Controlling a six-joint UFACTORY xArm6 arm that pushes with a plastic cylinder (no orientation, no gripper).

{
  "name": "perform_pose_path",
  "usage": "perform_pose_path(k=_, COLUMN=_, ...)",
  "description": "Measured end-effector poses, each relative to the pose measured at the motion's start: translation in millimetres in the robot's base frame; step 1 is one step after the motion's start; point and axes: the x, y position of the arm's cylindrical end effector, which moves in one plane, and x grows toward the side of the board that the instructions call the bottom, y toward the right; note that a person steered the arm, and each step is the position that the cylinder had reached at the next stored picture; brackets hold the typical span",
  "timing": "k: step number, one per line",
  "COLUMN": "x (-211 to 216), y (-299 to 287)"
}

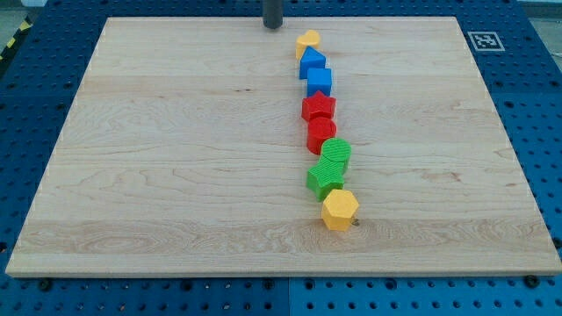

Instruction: Point your arm towards yellow heart

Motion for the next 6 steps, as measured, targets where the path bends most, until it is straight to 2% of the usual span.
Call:
perform_pose_path(k=5, x=20.4, y=4.2)
perform_pose_path(k=6, x=33.5, y=30.1)
